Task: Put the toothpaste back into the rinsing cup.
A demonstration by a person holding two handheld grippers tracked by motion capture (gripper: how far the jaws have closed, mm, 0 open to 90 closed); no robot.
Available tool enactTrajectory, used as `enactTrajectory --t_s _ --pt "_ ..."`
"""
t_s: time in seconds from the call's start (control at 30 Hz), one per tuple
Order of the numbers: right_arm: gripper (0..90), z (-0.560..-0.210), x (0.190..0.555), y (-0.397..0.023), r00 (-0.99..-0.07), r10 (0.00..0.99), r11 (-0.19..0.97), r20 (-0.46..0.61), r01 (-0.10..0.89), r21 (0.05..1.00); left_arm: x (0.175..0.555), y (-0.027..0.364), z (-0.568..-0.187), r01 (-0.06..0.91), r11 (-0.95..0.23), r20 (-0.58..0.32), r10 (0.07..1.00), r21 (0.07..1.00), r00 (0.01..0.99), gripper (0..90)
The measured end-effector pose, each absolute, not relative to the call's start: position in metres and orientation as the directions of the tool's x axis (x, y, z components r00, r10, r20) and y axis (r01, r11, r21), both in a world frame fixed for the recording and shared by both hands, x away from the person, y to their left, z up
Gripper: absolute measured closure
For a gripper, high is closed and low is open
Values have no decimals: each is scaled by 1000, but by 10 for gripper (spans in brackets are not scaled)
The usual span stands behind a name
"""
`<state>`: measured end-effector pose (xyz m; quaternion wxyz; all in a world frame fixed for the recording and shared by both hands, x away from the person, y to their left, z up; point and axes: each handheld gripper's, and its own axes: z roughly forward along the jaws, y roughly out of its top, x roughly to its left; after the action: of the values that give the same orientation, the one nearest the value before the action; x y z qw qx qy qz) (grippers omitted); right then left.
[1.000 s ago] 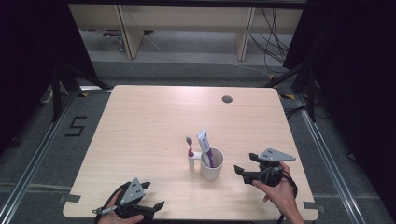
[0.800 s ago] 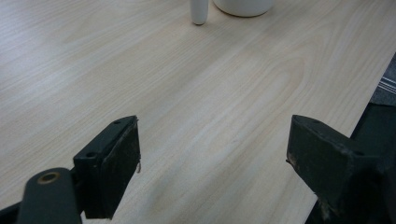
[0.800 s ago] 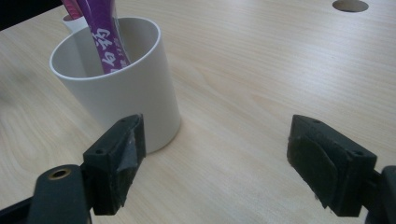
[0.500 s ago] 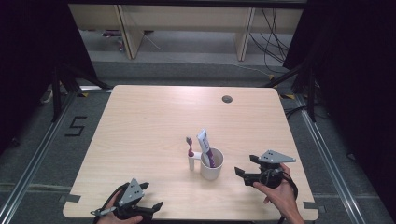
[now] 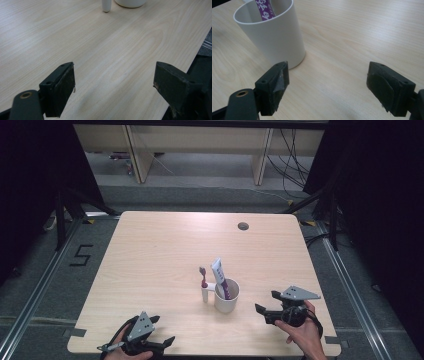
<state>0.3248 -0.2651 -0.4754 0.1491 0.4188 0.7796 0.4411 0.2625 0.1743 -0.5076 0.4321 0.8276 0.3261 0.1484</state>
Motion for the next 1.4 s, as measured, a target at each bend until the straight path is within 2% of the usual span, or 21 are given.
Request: enactTrajectory --t_s 0.1,0.17,0.27,0.33,0.37,0.4,0.5,0.57,0.6,0.67,0.7,0.73,0.8,1.0,1.03,1.07,1.17,1.23,1.37,1.4 --pt "182 -479 323 -270 -615 783 280 97 487 827 263 174 -508 415 -411 -39 670 812 741 171" --pt "179 -479 319 -270 -606 784 265 131 518 813 263 174 -508 416 -404 -44 673 815 738 171" --pt "169 -481 315 -272 -604 785 251 137 512 821 264 176 -507 409 -436 -21 664 801 748 170" --pt "167 -480 314 -276 -614 783 285 101 498 819 263 174 -508 417 -409 -44 669 812 742 169" --pt "164 -481 311 -274 -605 785 262 132 517 815 263 174 -508 418 -408 -45 669 812 742 169" --pt "163 -481 311 -276 -616 781 287 103 500 817 263 174 -508 418 -408 -45 669 812 741 169" --pt "163 -482 305 -275 -609 782 281 129 531 799 263 174 -508 419 -407 -46 670 812 741 169" --pt "163 -483 305 -277 -625 775 313 94 508 802 263 174 -508 419 -407 -46 670 812 741 169" --pt "163 -483 303 -275 -618 777 297 117 524 798 263 174 -508 419 -406 -46 671 812 740 169" --pt "163 -484 302 -277 -630 771 326 91 513 794 263 174 -508 422 -411 -45 672 808 739 169" --pt "164 -485 299 -275 -621 774 304 124 536 788 264 175 -507 419 -428 -31 669 801 743 169" --pt "163 -484 300 -277 -629 773 331 86 515 791 263 174 -508 420 -406 -47 671 812 740 169" --pt "163 -486 297 -276 -624 774 323 107 534 781 263 174 -508 420 -406 -48 671 811 740 169" --pt "163 -489 295 -277 -652 754 373 80 525 765 264 176 -507 416 -436 -23 668 798 744 168" --pt "164 -489 291 -275 -628 770 348 117 566 748 264 176 -507 417 -427 -29 670 802 742 168" --pt "164 -490 293 -276 -647 758 375 87 541 753 264 176 -508 413 -433 -23 667 801 745 169" --pt "163 -493 293 -276 -660 746 391 87 540 745 263 174 -508 420 -405 -46 674 813 738 168" --pt "163 -493 290 -276 -640 765 385 80 552 740 264 176 -507 411 -433 -21 668 802 744 168" --pt "163 -495 290 -278 -655 753 408 62 538 737 263 176 -507 411 -429 -21 670 804 742 169" --pt "163 -495 289 -278 -652 756 408 63 544 734 263 174 -508 414 -401 -45 672 817 739 168"
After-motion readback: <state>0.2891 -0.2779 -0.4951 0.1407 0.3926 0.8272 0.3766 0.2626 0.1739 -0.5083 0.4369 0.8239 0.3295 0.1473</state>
